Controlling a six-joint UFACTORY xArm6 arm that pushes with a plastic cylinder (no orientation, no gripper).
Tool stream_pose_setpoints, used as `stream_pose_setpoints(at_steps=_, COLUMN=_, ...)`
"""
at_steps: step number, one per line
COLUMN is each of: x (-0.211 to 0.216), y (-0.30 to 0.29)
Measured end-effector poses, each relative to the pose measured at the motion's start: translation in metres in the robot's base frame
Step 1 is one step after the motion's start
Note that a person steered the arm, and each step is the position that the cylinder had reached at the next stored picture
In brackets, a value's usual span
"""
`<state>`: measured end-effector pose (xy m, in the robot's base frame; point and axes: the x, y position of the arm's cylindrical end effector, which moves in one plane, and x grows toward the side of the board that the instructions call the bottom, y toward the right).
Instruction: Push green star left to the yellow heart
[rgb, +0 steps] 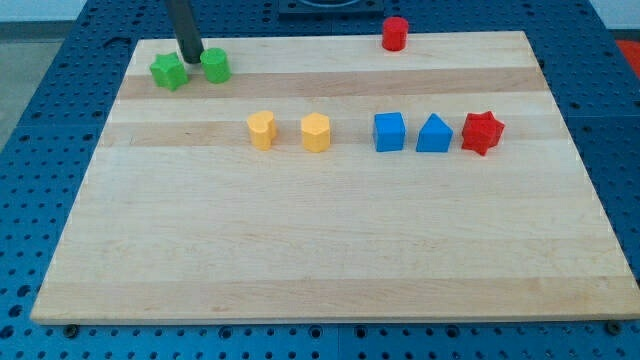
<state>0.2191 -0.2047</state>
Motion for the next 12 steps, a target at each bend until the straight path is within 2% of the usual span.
stream_pose_setpoints(at_steps=2, x=0.008, y=-0.057)
stream_pose_setpoints(at_steps=3, x=0.043, y=-0.031)
stream_pose_setpoints(at_steps=4, x=0.058, y=0.016)
stream_pose_setpoints(at_steps=6, x=0.119, y=0.04)
stream_pose_setpoints(at_steps=9, x=0.092, y=0.019)
stream_pose_setpoints(at_steps=10, x=0.087, y=-0.011)
stream_pose_setpoints(at_steps=11, x=0.088, y=-0.039)
stream_pose_setpoints(at_steps=12, x=0.102, y=-0.039)
